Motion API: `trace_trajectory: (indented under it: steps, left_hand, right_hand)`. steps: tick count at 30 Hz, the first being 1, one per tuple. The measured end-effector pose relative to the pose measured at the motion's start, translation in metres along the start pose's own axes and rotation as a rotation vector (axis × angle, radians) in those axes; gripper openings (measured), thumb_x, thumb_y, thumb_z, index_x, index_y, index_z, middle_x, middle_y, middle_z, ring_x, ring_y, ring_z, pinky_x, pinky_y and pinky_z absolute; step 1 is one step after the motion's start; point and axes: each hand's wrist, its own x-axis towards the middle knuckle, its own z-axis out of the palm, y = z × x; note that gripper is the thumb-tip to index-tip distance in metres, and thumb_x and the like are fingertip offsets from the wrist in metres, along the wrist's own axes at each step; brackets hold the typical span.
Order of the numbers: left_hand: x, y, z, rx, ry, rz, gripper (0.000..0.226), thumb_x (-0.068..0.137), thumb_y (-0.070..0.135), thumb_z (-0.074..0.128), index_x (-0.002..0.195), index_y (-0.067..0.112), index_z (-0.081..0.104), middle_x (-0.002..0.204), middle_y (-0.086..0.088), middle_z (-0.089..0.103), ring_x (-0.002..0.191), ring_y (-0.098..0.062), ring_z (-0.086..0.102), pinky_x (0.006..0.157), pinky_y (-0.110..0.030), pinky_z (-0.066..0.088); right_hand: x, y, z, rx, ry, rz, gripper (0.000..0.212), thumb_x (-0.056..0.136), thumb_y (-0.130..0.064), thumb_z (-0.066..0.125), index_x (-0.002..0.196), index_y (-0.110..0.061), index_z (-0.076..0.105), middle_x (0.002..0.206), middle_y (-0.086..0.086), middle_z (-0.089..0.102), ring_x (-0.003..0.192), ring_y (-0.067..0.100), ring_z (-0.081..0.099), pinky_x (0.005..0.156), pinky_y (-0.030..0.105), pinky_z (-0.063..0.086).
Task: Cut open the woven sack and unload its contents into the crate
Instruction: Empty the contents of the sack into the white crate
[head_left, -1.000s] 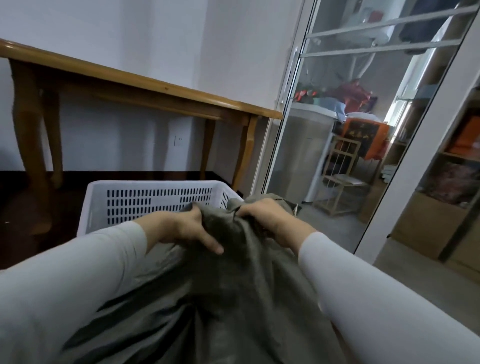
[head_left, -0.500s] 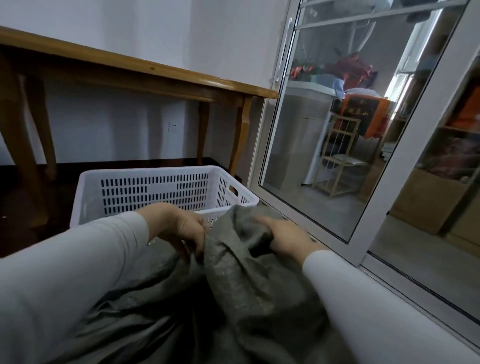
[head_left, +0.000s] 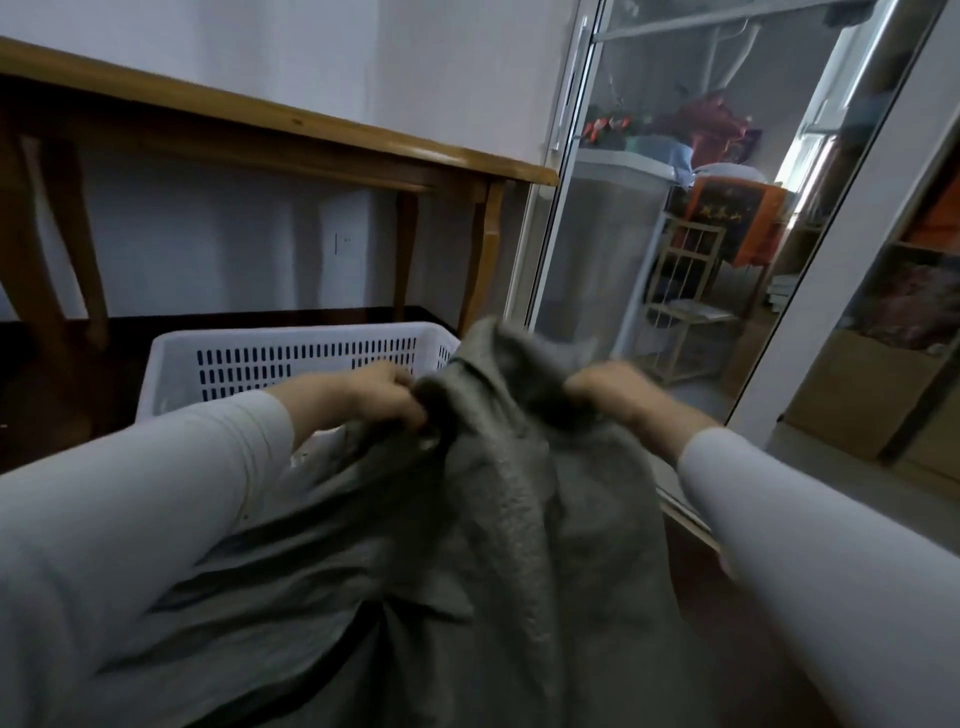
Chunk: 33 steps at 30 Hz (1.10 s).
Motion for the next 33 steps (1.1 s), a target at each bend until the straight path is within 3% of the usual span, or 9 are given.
trace_trajectory:
  steps: [3, 6, 8, 15, 19, 22, 26, 30, 33]
  left_hand:
    - [0.0, -0.061, 0.009, 0.386, -0.125, -0.178, 0.082, 0.056, 0.033, 0.076, 0.132, 0.04, 0.044, 0.145, -0.006, 0.029, 0.134, -0.032, 0.03, 0.114, -0.047, 0.028]
    - [-0.01, -0.12, 0.016, 0.468, -0.222, -0.277, 0.165, 0.021, 0.056, 0.087, 0.143, 0.043, -0.023, 0.16, -0.008, -0.006, 0.147, -0.032, 0.003, 0.12, -0.046, 0.014]
    - [-0.022, -0.156, 0.02, 0.526, -0.336, -0.393, 0.182, 0.007, 0.069, 0.083, 0.138, 0.032, -0.038, 0.16, -0.007, -0.014, 0.148, -0.031, -0.004, 0.121, -0.048, 0.011]
    - [-0.042, -0.241, 0.07, 0.611, -0.426, -0.457, 0.171, -0.001, 0.068, 0.073, 0.111, 0.037, -0.052, 0.15, -0.02, -0.036, 0.147, -0.037, -0.005, 0.118, -0.046, 0.021]
    - [-0.019, -0.273, 0.091, 0.416, -0.376, -0.392, 0.179, 0.016, 0.058, 0.088, 0.113, 0.034, -0.06, 0.159, -0.02, 0.008, 0.144, -0.032, 0.023, 0.117, -0.045, 0.023]
    - [0.001, -0.285, 0.089, 0.491, -0.26, -0.39, 0.126, 0.061, 0.041, 0.079, 0.15, 0.03, -0.009, 0.151, -0.01, 0.037, 0.136, -0.025, 0.04, 0.116, -0.039, 0.029]
    - [0.029, -0.26, 0.058, 0.704, -0.183, -0.226, 0.042, 0.083, 0.043, 0.057, 0.119, 0.023, 0.059, 0.13, -0.002, 0.06, 0.117, -0.016, 0.057, 0.098, -0.023, 0.042]
    - [0.055, -0.26, 0.04, 0.548, -0.158, -0.186, 0.055, 0.082, 0.038, 0.063, 0.13, 0.018, 0.048, 0.139, -0.011, 0.044, 0.13, -0.024, 0.042, 0.106, -0.025, 0.035]
    - [0.061, -0.276, 0.044, 0.24, -0.203, -0.283, 0.111, 0.069, 0.028, 0.076, 0.151, 0.012, 0.003, 0.154, -0.019, 0.021, 0.142, -0.03, 0.025, 0.114, -0.033, 0.029]
  right_hand:
    - [-0.009, 0.017, 0.059, -0.291, -0.534, 0.135, 0.059, 0.079, -0.05, 0.064, 0.124, -0.013, 0.058, 0.12, 0.005, 0.06, 0.108, 0.025, 0.056, 0.091, 0.028, 0.041]
    - [-0.01, 0.037, 0.109, -0.576, -0.637, 0.11, 0.074, 0.082, -0.051, 0.058, 0.14, -0.009, 0.041, 0.148, 0.012, 0.039, 0.133, 0.029, 0.04, 0.107, 0.035, 0.033]
    - [-0.011, 0.043, 0.129, -0.697, -0.668, 0.116, 0.092, 0.071, -0.061, 0.065, 0.144, -0.014, 0.035, 0.153, 0.008, 0.031, 0.139, 0.03, 0.032, 0.112, 0.041, 0.03]
    - [0.002, 0.048, 0.169, -0.89, -0.5, 0.165, 0.11, 0.061, -0.037, 0.083, 0.146, -0.013, 0.017, 0.148, 0.014, 0.032, 0.137, 0.039, 0.032, 0.108, 0.061, 0.03]
    - [0.013, 0.051, 0.173, -0.82, -0.338, 0.203, 0.079, 0.082, -0.015, 0.061, 0.143, -0.022, 0.012, 0.138, 0.022, 0.043, 0.128, 0.042, 0.041, 0.104, 0.063, 0.032]
    - [0.021, 0.05, 0.168, -0.872, -0.312, 0.236, 0.075, 0.088, -0.018, 0.051, 0.15, -0.024, 0.009, 0.139, 0.017, 0.045, 0.125, 0.035, 0.047, 0.104, 0.053, 0.036]
    - [0.032, 0.042, 0.154, -1.159, -0.161, 0.118, 0.03, 0.089, -0.025, 0.047, 0.115, -0.022, 0.061, 0.124, 0.002, 0.061, 0.119, 0.023, 0.053, 0.105, 0.039, 0.028]
    - [0.048, 0.032, 0.152, -1.311, -0.122, 0.078, 0.04, 0.088, -0.027, 0.047, 0.128, -0.023, 0.054, 0.142, 0.009, 0.034, 0.133, 0.032, 0.026, 0.109, 0.056, 0.02]
    - [0.061, 0.039, 0.151, -0.997, -0.225, 0.228, 0.049, 0.086, -0.027, 0.054, 0.134, -0.02, 0.049, 0.15, 0.005, 0.02, 0.141, 0.036, 0.014, 0.107, 0.064, 0.024]
